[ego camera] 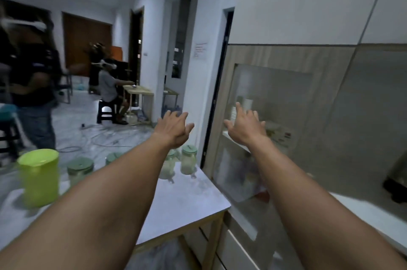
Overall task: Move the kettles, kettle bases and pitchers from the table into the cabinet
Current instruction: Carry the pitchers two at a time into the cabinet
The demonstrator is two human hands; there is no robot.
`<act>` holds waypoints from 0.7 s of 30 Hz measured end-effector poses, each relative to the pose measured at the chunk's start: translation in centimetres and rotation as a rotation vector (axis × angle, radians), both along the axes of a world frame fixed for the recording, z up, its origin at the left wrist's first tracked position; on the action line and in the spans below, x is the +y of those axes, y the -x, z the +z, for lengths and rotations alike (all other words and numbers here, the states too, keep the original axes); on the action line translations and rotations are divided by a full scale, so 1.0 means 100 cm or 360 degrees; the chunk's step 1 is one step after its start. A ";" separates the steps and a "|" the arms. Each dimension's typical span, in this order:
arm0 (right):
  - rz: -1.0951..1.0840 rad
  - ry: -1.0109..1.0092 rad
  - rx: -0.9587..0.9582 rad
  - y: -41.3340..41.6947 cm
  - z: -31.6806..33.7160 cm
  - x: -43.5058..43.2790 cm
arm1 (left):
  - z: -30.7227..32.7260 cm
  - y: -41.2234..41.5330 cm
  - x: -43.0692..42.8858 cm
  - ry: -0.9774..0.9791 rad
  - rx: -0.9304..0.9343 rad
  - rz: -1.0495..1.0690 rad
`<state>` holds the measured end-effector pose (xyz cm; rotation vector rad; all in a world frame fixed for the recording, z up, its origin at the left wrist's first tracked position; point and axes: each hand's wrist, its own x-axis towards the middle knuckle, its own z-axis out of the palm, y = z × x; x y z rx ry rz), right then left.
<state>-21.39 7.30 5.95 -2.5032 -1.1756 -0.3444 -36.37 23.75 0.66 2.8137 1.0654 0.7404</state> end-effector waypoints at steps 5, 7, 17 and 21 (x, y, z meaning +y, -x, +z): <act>0.0213 -0.0009 0.0049 0.059 -0.018 0.087 | -0.019 0.079 0.065 0.0011 0.0028 0.0197; 0.0276 0.0009 0.0080 0.081 -0.027 0.117 | -0.025 0.108 0.085 0.0013 0.0050 0.0241; 0.0563 0.0058 0.0131 0.183 -0.068 0.256 | -0.064 0.234 0.186 0.0114 0.0003 0.0507; 0.0727 0.0127 0.0176 0.219 -0.091 0.306 | -0.085 0.271 0.220 0.0214 -0.0053 0.0650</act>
